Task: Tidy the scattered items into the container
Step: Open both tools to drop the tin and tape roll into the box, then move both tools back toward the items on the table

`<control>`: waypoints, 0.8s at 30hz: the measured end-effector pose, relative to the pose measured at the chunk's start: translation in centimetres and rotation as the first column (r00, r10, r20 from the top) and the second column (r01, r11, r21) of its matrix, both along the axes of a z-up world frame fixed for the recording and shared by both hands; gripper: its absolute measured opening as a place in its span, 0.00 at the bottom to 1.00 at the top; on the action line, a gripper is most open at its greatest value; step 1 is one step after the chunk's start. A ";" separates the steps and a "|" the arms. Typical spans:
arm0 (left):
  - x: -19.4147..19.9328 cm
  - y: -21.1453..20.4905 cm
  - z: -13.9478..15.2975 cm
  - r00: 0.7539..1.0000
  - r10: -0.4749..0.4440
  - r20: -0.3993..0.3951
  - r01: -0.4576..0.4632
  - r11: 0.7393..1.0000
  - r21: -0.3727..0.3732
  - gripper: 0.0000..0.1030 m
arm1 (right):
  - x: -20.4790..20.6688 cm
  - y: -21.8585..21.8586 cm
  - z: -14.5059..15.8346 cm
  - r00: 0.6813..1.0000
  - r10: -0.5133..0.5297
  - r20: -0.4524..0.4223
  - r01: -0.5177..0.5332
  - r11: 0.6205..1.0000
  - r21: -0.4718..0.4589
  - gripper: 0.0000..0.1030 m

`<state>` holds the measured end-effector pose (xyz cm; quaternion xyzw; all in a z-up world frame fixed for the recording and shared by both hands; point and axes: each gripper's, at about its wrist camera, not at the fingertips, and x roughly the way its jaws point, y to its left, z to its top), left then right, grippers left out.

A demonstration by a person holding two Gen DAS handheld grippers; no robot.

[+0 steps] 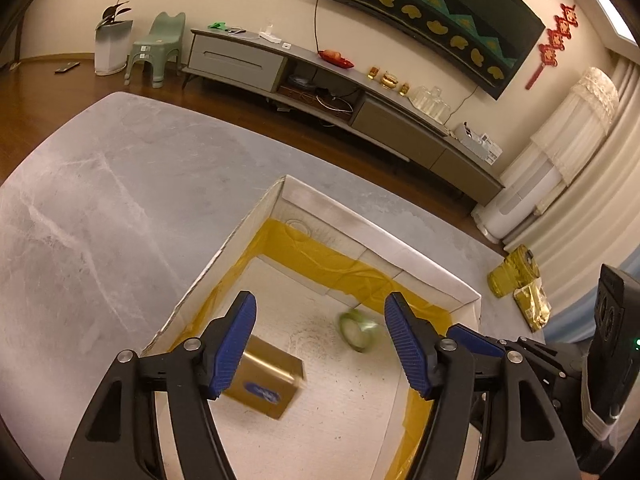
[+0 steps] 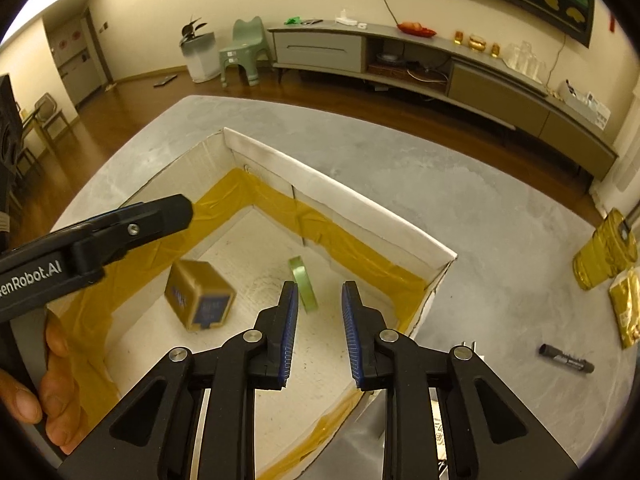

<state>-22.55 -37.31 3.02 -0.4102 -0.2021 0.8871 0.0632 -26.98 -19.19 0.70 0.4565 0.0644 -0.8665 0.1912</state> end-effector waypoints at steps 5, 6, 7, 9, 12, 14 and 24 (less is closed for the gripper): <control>1.1 -0.7 0.6 1.000 0.008 -0.017 -0.007 0.999 0.035 0.66 | 0.6 -0.1 0.4 1.000 0.006 0.011 -0.006 1.000 -0.031 0.24; 1.4 -0.7 0.7 1.000 0.010 -0.021 -0.010 0.999 0.036 0.66 | 0.8 -0.2 0.5 1.000 0.010 0.013 -0.009 0.999 -0.036 0.24; 1.7 -0.7 0.9 1.000 0.011 -0.026 -0.010 0.999 0.036 0.66 | 1.0 -0.2 0.6 1.000 0.014 0.015 -0.013 0.999 -0.041 0.24; 2.2 -0.6 1.0 1.000 0.005 -0.031 -0.003 0.999 0.037 0.66 | 1.4 -0.3 0.8 1.000 0.021 0.019 -0.020 0.999 -0.048 0.25; 2.9 -0.2 1.1 0.999 -0.003 -0.035 0.004 0.999 0.035 0.66 | 2.1 -0.1 0.9 0.999 0.023 0.023 -0.022 0.998 -0.060 0.25; 3.3 0.2 1.3 0.999 -0.010 -0.038 0.011 1.000 0.024 0.66 | 2.6 0.3 1.0 0.999 0.022 0.032 -0.020 0.997 -0.075 0.26; 5.8 2.0 1.7 0.998 -0.040 -0.053 0.038 0.998 -0.042 0.66 | 4.7 0.9 1.7 0.998 0.034 0.055 -0.027 0.994 -0.110 0.27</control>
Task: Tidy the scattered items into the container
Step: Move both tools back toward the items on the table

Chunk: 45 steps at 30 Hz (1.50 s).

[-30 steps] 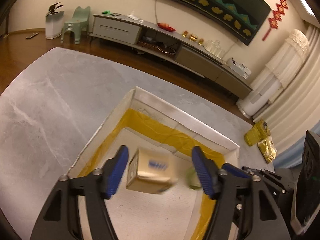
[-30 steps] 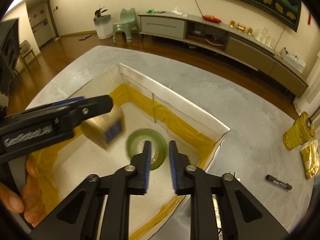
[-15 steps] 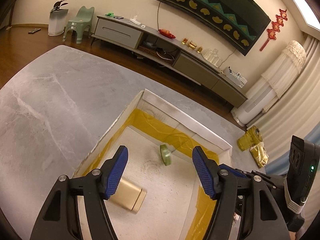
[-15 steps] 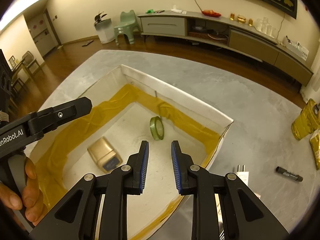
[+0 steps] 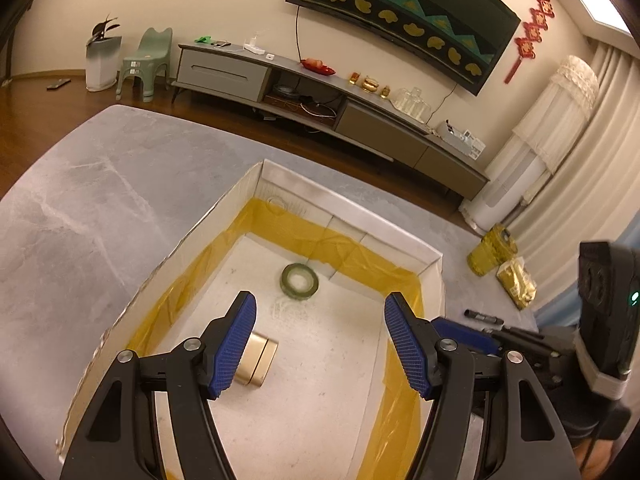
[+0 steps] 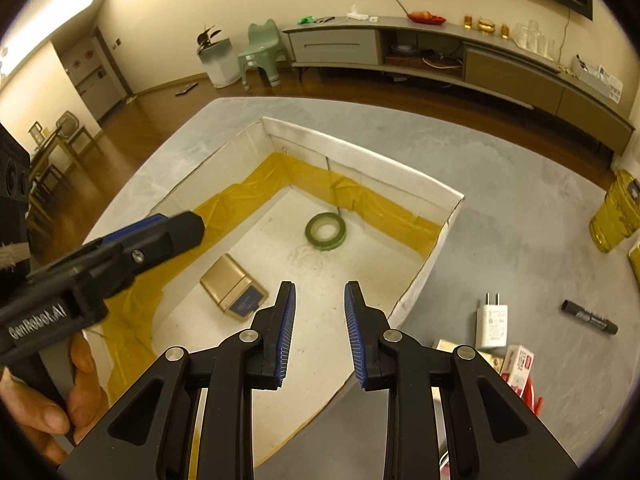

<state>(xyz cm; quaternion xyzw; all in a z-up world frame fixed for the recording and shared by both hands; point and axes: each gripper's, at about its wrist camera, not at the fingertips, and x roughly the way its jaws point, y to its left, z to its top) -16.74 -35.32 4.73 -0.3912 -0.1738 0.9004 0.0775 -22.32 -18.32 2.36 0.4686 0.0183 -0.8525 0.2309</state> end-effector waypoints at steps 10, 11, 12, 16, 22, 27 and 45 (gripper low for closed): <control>3.4 1.4 0.4 1.000 -0.006 -0.026 0.003 0.993 -0.116 0.66 | 3.2 0.2 1.2 0.999 0.031 -0.013 -0.031 0.999 -0.025 0.30; 3.8 1.6 0.4 1.000 -0.008 -0.025 0.005 0.993 -0.120 0.66 | 3.5 0.3 1.3 0.999 0.031 -0.014 -0.031 0.999 -0.028 0.30; 4.1 1.7 0.4 1.000 -0.009 -0.023 0.006 0.992 -0.124 0.66 | 3.8 0.4 1.4 0.999 0.031 -0.015 -0.031 0.999 -0.034 0.30; 5.3 2.2 0.7 1.000 -0.016 -0.023 0.013 0.991 -0.137 0.66 | 5.2 0.9 2.0 0.999 0.039 -0.022 -0.040 0.998 -0.052 0.30; 7.3 2.9 1.3 0.999 -0.021 -0.029 0.016 0.986 -0.166 0.66 | 7.0 1.9 2.7 0.998 0.046 -0.030 -0.049 0.996 -0.081 0.30; 9.0 3.8 1.6 0.999 -0.036 -0.029 0.030 0.979 -0.200 0.66 | 8.8 3.0 3.1 0.998 0.053 -0.034 -0.056 0.992 -0.109 0.31; 13.8 9.4 2.3 0.990 -0.141 -0.025 0.130 0.956 -0.262 0.66 | 14.8 9.5 2.4 0.999 0.024 -0.048 -0.033 0.979 -0.201 0.34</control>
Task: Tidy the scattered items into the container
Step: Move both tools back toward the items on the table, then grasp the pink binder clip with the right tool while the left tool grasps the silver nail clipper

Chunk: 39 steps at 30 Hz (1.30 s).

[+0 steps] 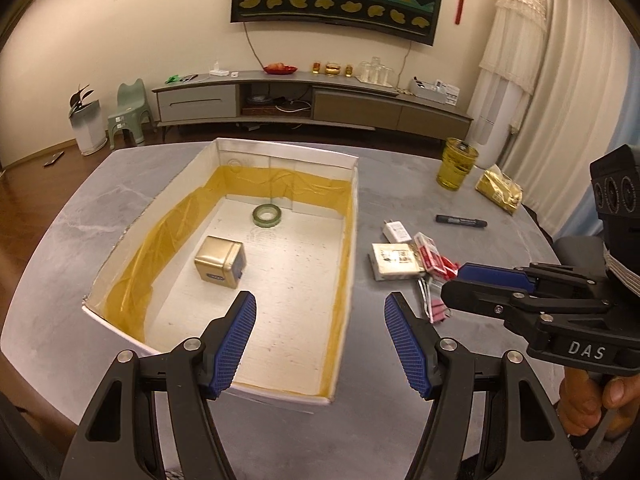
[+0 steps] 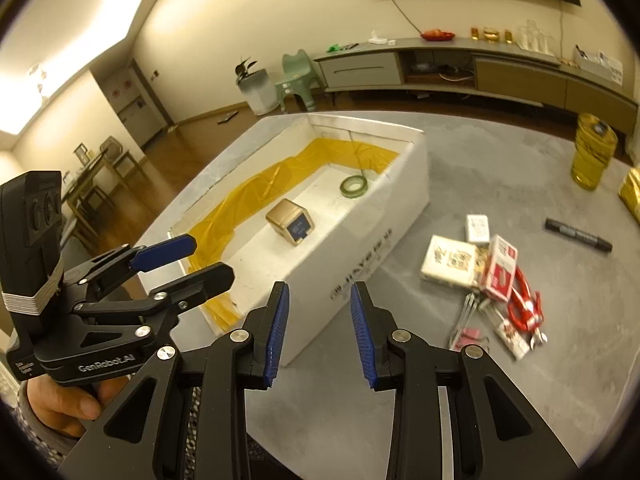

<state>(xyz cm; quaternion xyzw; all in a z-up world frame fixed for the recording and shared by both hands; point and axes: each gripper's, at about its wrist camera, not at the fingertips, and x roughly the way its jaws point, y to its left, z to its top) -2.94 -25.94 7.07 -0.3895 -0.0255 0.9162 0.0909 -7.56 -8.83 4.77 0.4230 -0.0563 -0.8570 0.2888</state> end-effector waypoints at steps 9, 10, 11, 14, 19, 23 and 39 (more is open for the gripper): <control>1.1 5.1 -0.4 0.994 -0.106 0.011 0.106 0.994 -0.013 0.66 | 0.8 5.7 -2.7 0.993 -0.102 0.054 0.105 0.994 -0.044 0.36; 1.2 5.7 -0.5 0.993 -0.117 0.015 0.117 0.993 -0.015 0.67 | 0.8 6.3 -2.9 0.991 -0.117 0.058 0.119 0.992 -0.044 0.36; 1.2 6.4 -0.8 0.991 -0.134 0.022 0.134 0.991 -0.014 0.67 | 0.8 7.1 -3.3 0.989 -0.136 0.064 0.138 0.990 -0.042 0.36; 0.9 8.1 -1.7 0.985 -0.167 0.049 0.168 0.986 -0.003 0.68 | 0.6 9.3 -4.4 0.977 -0.194 0.085 0.197 0.980 -0.028 0.37; -0.7 10.7 -3.8 0.972 -0.210 0.105 0.207 0.978 0.037 0.68 | -0.3 12.4 -6.4 0.946 -0.291 0.141 0.292 0.956 0.010 0.37; -2.5 12.5 -5.4 0.963 -0.234 0.133 0.226 0.971 0.073 0.68 | -1.1 14.2 -7.6 0.923 -0.343 0.173 0.342 0.939 0.033 0.40; -7.9 15.5 -13.5 0.935 -0.286 0.210 0.271 0.958 0.097 0.68 | -6.0 13.6 -9.9 0.941 -0.318 0.113 0.290 0.934 0.210 0.46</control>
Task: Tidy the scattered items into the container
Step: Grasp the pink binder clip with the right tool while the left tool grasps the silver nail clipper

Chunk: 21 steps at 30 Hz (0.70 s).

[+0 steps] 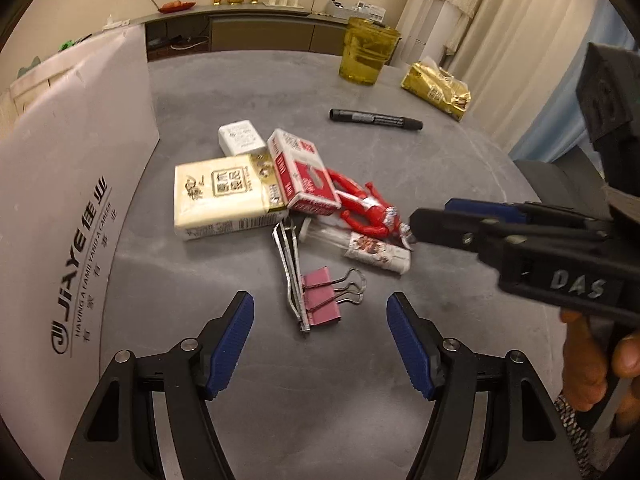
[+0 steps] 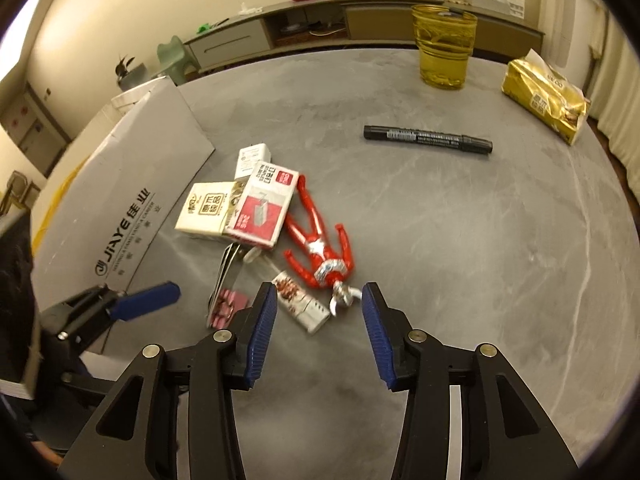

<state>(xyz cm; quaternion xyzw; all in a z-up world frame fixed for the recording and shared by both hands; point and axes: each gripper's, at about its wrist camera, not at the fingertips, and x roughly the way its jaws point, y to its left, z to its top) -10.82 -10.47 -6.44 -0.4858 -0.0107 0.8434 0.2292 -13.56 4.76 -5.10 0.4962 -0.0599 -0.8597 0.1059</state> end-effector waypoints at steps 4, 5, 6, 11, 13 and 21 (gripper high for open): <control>0.3 -2.1 -0.1 1.000 0.020 -0.006 -0.020 0.999 0.049 0.68 | 0.3 -0.7 0.1 0.998 0.069 0.017 -0.066 0.988 -0.143 0.46; 0.4 -2.7 -0.1 1.000 0.029 -0.004 -0.029 0.998 0.048 0.68 | 0.3 -1.2 -0.2 0.995 0.093 0.027 -0.087 0.981 -0.171 0.46; 0.4 -3.1 -0.2 0.999 0.042 0.001 -0.042 0.998 0.036 0.68 | 0.2 -1.6 -0.5 0.994 0.106 0.037 -0.098 0.979 -0.181 0.46; 0.0 -4.6 -0.2 0.995 0.097 0.025 -0.098 0.994 0.046 0.68 | -0.7 -3.5 -2.7 0.989 0.115 0.094 -0.100 0.983 -0.156 0.45; -0.1 -4.7 -0.3 0.995 0.092 0.023 -0.093 0.994 0.053 0.68 | -1.0 -3.7 -3.3 0.988 0.111 0.109 -0.095 0.986 -0.139 0.30; -0.7 -4.6 -0.7 0.996 0.092 0.017 -0.093 0.993 0.066 0.68 | 0.1 -1.7 -2.8 0.991 0.048 0.125 -0.026 0.985 -0.171 0.06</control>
